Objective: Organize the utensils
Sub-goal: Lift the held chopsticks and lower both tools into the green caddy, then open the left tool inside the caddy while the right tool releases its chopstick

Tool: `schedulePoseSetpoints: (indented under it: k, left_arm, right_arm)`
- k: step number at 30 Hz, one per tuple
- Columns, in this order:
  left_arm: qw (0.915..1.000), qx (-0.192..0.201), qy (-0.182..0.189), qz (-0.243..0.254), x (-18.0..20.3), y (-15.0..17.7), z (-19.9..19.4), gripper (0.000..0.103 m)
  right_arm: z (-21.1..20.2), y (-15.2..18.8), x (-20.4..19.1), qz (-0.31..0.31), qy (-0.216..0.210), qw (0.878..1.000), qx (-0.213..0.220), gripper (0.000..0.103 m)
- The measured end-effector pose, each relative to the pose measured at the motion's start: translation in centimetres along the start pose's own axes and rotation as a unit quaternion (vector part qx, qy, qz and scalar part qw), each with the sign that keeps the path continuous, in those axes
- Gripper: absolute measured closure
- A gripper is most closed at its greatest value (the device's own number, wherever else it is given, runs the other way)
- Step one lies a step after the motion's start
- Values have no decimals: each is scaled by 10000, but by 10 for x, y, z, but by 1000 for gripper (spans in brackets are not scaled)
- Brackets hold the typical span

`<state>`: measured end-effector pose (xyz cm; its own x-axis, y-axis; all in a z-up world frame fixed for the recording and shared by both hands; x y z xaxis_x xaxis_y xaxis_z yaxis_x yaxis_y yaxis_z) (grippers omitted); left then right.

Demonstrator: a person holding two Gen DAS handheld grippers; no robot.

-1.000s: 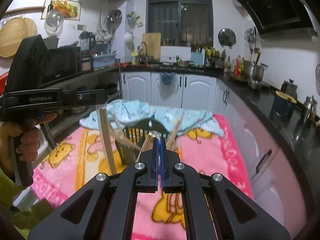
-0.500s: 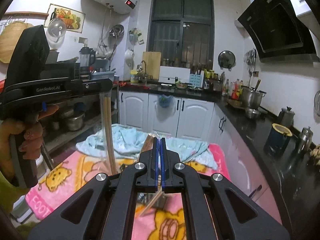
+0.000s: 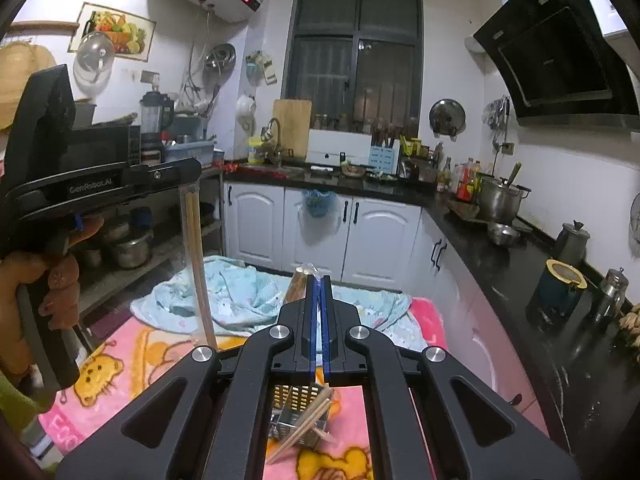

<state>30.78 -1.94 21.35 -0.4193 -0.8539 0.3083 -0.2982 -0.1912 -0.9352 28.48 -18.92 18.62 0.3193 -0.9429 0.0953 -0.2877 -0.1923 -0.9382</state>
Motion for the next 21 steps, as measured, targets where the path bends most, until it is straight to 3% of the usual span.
schedulePoseSetpoints:
  k: [19, 21]
  left_arm:
    - [9982, -518, -97, -301, -36, 70, 48, 103]
    - [9974, -586, -152, -395, -42, 75, 49, 98]
  right_arm:
    - [63, 58, -34, -289, -47, 9979, -581, 101]
    - [68, 64, -36, -287, -85, 9975, -642, 99]
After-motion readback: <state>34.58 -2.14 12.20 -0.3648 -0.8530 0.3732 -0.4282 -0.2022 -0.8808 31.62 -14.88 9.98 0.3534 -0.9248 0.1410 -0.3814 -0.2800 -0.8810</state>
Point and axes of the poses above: each gripper's, at about its wrist camera, not at the fingertips, and z roughly the way its jaws point, x to its right, y to its underside, the point moved 7 cm from there along z, roughly the way its jaws point, and after that the axes turned 4 degrees about y, right-handed, at the moved point
